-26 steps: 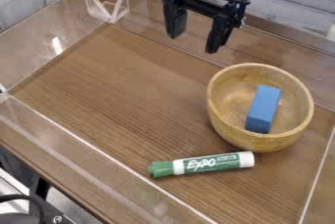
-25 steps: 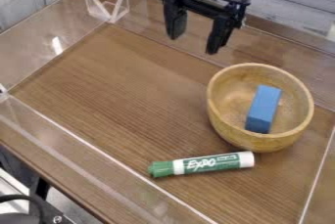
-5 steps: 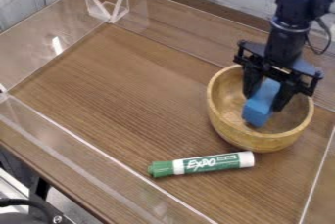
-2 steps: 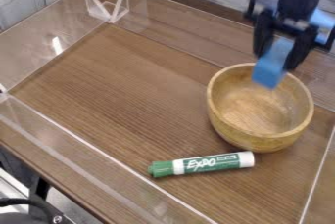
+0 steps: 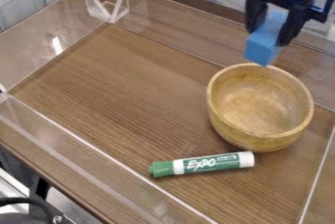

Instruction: Remove the blue block from inside the brown bowl and put it on the table

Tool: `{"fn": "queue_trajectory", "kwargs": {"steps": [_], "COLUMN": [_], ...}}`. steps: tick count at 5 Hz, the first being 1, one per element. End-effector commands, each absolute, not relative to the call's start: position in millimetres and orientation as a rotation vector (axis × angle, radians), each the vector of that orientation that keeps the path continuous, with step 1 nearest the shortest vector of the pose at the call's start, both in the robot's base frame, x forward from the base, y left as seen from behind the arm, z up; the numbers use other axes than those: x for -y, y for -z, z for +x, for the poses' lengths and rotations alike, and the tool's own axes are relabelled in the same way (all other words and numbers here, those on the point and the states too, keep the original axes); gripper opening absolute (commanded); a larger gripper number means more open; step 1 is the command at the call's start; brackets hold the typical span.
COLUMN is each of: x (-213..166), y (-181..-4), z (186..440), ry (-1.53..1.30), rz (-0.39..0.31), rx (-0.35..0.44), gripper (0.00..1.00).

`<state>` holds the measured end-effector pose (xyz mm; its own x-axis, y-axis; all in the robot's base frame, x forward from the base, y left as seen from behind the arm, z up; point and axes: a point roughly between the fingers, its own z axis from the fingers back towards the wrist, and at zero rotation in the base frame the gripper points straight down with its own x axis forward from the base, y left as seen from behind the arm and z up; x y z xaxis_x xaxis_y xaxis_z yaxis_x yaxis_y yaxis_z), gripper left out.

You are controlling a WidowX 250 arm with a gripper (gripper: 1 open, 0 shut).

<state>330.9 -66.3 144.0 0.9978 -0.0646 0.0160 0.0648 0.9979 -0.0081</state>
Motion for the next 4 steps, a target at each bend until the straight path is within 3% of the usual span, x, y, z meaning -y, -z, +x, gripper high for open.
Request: {"fn": "queue_trajectory", "kwargs": {"steps": [1, 4], "x": [54.8, 53.4], "y": [-173.5, -178.2], "z": [332.7, 330.6], "ry": [0.057, 0.03], "rz": [-0.014, -0.007], "rx": [0.116, 0.132], "gripper": [0.0, 0.0]}}
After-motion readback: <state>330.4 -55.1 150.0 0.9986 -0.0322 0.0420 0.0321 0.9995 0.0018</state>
